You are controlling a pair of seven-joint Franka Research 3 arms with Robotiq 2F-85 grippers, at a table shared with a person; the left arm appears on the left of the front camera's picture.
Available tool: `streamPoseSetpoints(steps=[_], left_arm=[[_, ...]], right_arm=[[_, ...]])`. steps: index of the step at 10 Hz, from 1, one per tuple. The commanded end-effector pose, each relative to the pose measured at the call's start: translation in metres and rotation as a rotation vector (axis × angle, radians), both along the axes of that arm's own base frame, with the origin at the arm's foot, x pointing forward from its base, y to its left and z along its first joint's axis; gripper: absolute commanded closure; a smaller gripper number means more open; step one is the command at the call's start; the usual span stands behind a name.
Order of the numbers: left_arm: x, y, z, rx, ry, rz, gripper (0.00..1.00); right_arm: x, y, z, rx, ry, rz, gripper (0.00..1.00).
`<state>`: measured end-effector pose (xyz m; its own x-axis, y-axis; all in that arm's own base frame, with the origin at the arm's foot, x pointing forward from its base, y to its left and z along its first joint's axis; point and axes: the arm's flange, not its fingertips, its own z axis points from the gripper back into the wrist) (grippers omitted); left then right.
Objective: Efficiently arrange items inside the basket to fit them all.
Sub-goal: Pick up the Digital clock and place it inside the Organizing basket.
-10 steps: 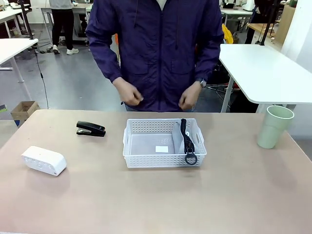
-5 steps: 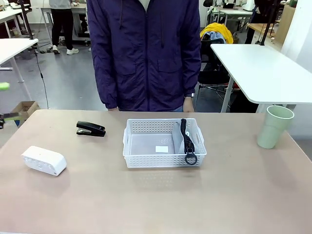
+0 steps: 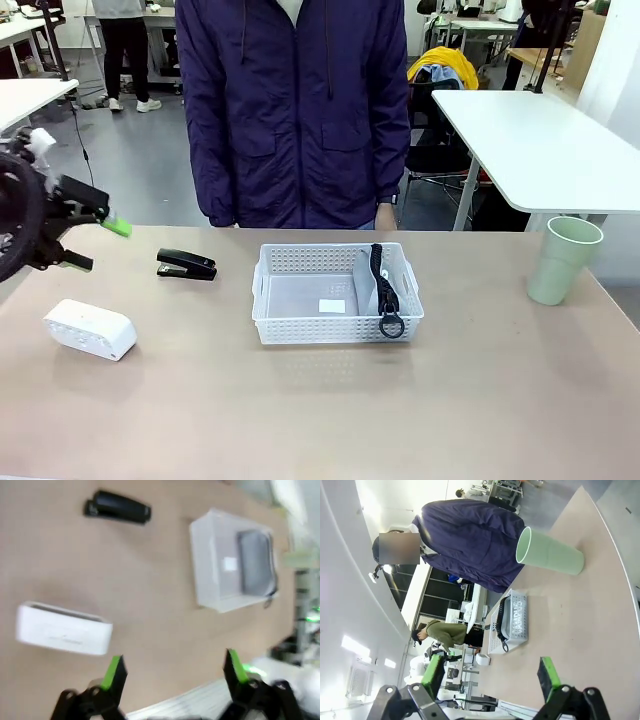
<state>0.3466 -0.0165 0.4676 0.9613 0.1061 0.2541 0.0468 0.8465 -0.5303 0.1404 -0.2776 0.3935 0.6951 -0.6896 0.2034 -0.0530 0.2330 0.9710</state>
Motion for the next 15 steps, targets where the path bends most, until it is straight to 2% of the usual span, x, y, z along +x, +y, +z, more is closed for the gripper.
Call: streamPoseSetpoints(steps=[1, 2, 3, 4, 5, 6, 13, 14, 15], left_arm=[[-0.013, -0.001, 0.003, 0.457, -0.053, -0.249, 0.0], [-0.018, -0.004, 0.002, 0.588, -0.056, -0.291, 0.0], [-0.022, -0.001, -0.002, 0.659, -0.02, -0.297, 0.0], [-0.025, 0.003, -0.005, 0.682, 0.082, -0.322, 0.0], [-0.018, 0.003, -0.002, 0.598, -0.032, -0.235, 0.0], [-0.017, -0.007, -0.003, 0.592, 0.065, -0.273, 0.0], [-0.015, -0.009, -0.002, 0.573, 0.055, -0.291, 0.0], [-0.022, -0.013, -0.009, 0.621, 0.015, -0.792, 0.0], [-0.034, -0.008, -0.021, 0.773, -0.061, -1.444, 0.0]], right_arm=[[0.0, -0.001, 0.001, -0.005, -0.037, -0.008, 0.0], [0.0, -0.001, 0.001, -0.005, -0.037, -0.008, 0.0], [0.0, -0.001, 0.001, -0.005, -0.037, -0.008, 0.0], [0.0, -0.001, 0.001, -0.005, -0.037, -0.008, 0.0], [0.0, -0.001, 0.001, -0.005, -0.037, -0.008, 0.0], [0.0, -0.001, 0.001, -0.005, -0.037, -0.008, 0.0], [0.0, -0.001, 0.001, -0.005, -0.037, -0.008, 0.0], [0.0, -0.001, 0.001, -0.005, -0.037, -0.008, 0.0], [0.0, -0.001, 0.001, -0.005, -0.037, -0.008, 0.0]])
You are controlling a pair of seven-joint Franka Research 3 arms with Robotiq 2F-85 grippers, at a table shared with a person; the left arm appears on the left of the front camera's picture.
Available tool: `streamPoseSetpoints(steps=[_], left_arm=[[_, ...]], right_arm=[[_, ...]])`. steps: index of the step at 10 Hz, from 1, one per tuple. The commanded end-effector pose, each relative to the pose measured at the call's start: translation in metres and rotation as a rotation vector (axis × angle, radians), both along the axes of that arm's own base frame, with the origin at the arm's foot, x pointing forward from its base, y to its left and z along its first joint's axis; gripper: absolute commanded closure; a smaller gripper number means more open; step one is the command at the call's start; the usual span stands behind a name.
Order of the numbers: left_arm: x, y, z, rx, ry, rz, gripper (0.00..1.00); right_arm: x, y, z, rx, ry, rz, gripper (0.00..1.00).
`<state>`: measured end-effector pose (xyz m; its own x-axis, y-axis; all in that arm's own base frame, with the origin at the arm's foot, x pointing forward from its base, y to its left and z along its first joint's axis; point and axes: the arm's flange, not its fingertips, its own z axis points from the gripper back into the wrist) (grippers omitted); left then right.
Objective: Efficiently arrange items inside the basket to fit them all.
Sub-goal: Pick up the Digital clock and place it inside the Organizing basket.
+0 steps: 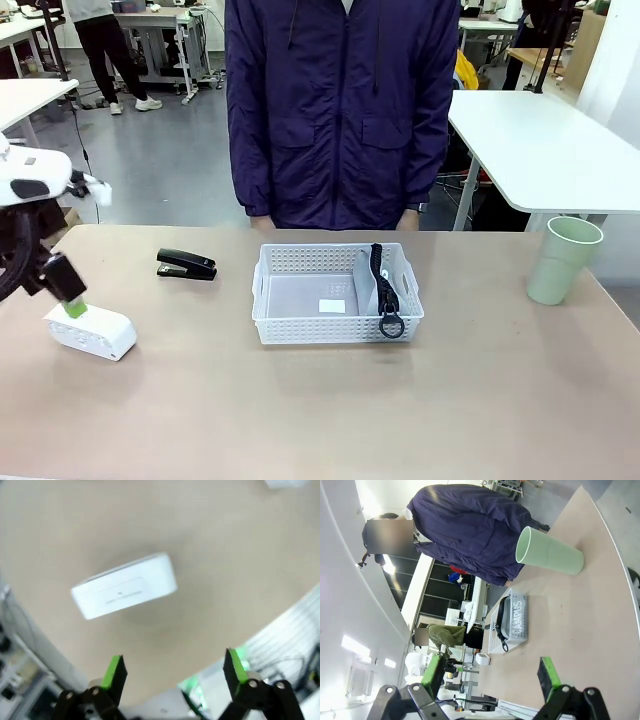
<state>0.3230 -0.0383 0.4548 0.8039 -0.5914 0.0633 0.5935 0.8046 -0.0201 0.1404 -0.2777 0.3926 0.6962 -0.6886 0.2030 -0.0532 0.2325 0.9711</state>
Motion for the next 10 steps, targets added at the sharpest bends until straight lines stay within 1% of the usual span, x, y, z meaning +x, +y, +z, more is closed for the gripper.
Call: streamPoseSetpoints(steps=[1, 2, 3, 4, 5, 6, 10], left_arm=[[-0.016, 0.023, -0.012, 0.245, 0.068, -1.066, 0.0], [-0.019, 0.025, -0.009, 0.175, 0.071, -1.314, 0.0], [-0.019, 0.021, -0.008, 0.15, 0.042, -1.451, 0.0], [-0.015, 0.01, -0.009, 0.184, 0.018, -1.513, 0.0], [-0.012, 0.005, -0.013, 0.203, -0.022, -1.523, 0.0], [-0.012, 0.007, -0.007, 0.064, 0.073, -0.673, 0.0], [-0.012, 0.007, -0.007, 0.064, 0.073, -0.673, 0.0]], right_arm=[[0.0, -0.001, 0.002, -0.006, -0.037, -0.01, 0.0], [0.0, -0.001, 0.002, -0.006, -0.037, -0.01, 0.0], [0.0, -0.001, 0.002, -0.006, -0.037, -0.01, 0.0], [0.0, -0.001, 0.002, -0.006, -0.037, -0.01, 0.0], [0.0, -0.001, 0.002, -0.006, -0.037, -0.01, 0.0], [0.0, -0.001, 0.002, -0.006, -0.037, -0.01, 0.0], [0.0, -0.001, 0.002, -0.006, -0.037, -0.01, 0.0]])
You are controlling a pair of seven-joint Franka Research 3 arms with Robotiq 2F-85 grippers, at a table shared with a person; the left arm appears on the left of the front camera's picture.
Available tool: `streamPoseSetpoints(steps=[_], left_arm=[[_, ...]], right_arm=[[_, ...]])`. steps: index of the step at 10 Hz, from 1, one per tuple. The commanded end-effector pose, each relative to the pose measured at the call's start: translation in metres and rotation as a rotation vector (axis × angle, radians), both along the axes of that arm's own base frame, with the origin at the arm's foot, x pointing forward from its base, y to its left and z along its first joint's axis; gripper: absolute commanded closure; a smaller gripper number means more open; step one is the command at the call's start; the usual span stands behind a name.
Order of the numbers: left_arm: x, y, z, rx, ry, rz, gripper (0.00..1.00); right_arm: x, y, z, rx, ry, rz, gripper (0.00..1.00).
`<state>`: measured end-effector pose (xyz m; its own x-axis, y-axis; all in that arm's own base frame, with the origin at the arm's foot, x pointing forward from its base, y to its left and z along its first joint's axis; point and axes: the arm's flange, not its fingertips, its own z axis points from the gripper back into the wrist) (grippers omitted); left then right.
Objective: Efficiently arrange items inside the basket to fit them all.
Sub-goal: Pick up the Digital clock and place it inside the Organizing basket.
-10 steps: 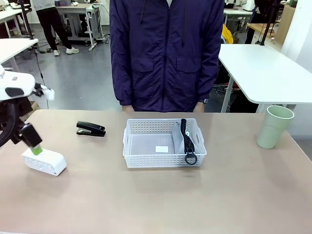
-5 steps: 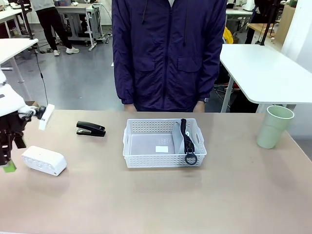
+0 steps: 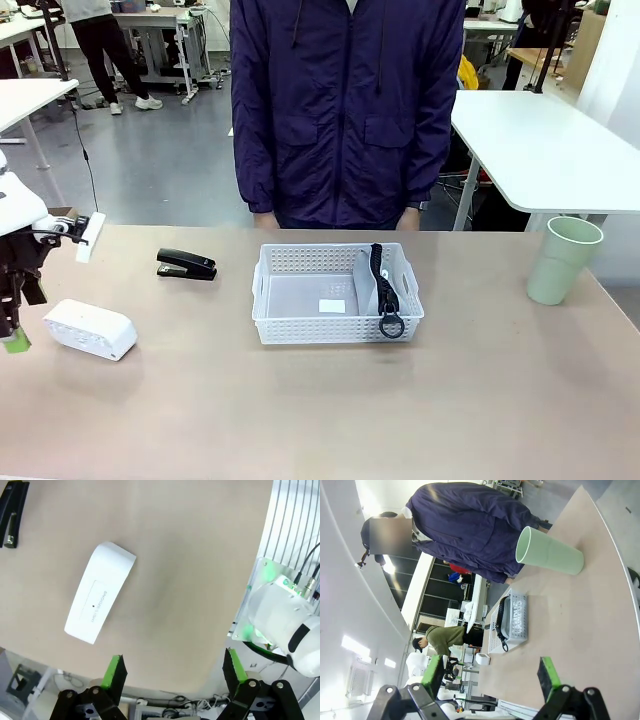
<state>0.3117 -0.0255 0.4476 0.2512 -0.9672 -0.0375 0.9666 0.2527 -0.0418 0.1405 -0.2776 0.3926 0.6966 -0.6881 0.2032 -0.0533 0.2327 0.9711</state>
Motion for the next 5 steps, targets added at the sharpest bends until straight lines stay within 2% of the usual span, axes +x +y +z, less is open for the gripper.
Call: streamPoseSetpoints(steps=[1, 2, 3, 4, 5], left_arm=[[0.0, 0.0, 0.0, 0.001, 0.0, -0.016, 0.0], [0.007, 0.004, -0.003, 0.019, -0.062, -0.104, 0.0], [0.016, 0.011, -0.009, 0.014, -0.161, -0.175, 0.0], [0.022, 0.022, -0.019, -0.048, -0.165, -0.287, 0.0], [0.028, 0.031, -0.031, -0.071, -0.186, -0.293, 0.0]], right_arm=[[0.0, -0.001, 0.002, -0.005, -0.037, -0.01, 0.0], [0.0, -0.001, 0.002, -0.005, -0.037, -0.01, 0.0], [0.0, -0.001, 0.002, -0.005, -0.037, -0.01, 0.0], [0.0, -0.001, 0.002, -0.005, -0.037, -0.01, 0.0], [0.0, -0.001, 0.002, -0.005, -0.037, -0.01, 0.0]])
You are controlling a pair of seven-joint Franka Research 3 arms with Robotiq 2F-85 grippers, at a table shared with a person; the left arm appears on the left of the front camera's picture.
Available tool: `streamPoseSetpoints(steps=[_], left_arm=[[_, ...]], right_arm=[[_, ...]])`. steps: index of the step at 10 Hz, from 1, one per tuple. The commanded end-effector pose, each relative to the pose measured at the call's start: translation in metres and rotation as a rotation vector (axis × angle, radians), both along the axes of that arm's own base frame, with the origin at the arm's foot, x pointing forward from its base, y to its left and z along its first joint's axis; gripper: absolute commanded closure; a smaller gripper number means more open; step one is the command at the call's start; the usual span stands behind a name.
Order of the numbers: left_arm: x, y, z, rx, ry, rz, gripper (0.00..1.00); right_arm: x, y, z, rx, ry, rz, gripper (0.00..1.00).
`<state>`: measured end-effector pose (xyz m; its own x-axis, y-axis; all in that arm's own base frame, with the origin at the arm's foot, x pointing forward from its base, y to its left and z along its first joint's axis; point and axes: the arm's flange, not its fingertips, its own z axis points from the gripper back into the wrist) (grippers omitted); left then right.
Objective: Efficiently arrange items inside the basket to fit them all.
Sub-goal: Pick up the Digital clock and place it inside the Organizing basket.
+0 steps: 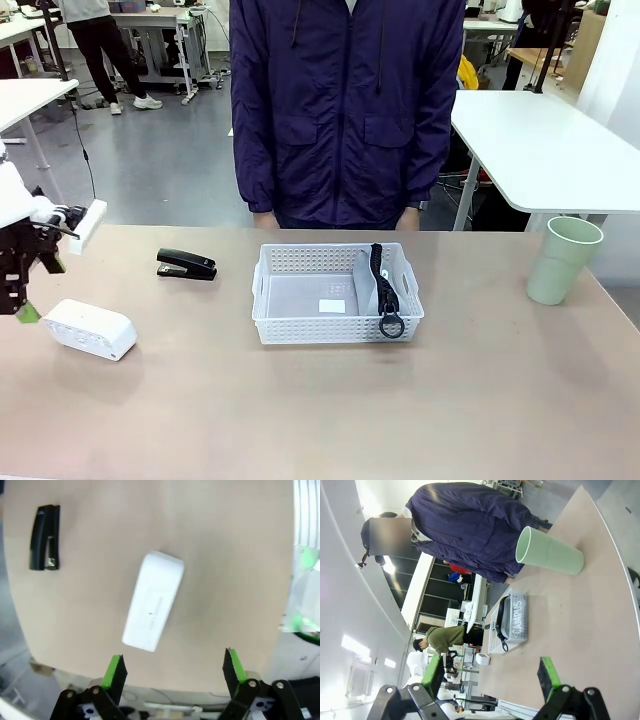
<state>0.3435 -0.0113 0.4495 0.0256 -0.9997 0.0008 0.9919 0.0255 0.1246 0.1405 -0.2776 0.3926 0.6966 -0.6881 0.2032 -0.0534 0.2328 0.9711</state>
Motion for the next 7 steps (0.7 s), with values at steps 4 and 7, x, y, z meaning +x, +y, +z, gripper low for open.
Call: streamPoseSetpoints(steps=[4, 7], left_arm=[[0.004, 0.022, -0.069, -0.045, 0.003, -0.131, 0.0], [0.029, 0.021, -0.103, -0.079, 0.049, -0.189, 0.0]], right_arm=[[0.0, -0.001, 0.002, -0.005, -0.037, -0.01, 0.0], [0.0, -0.001, 0.002, -0.005, -0.037, -0.01, 0.0]])
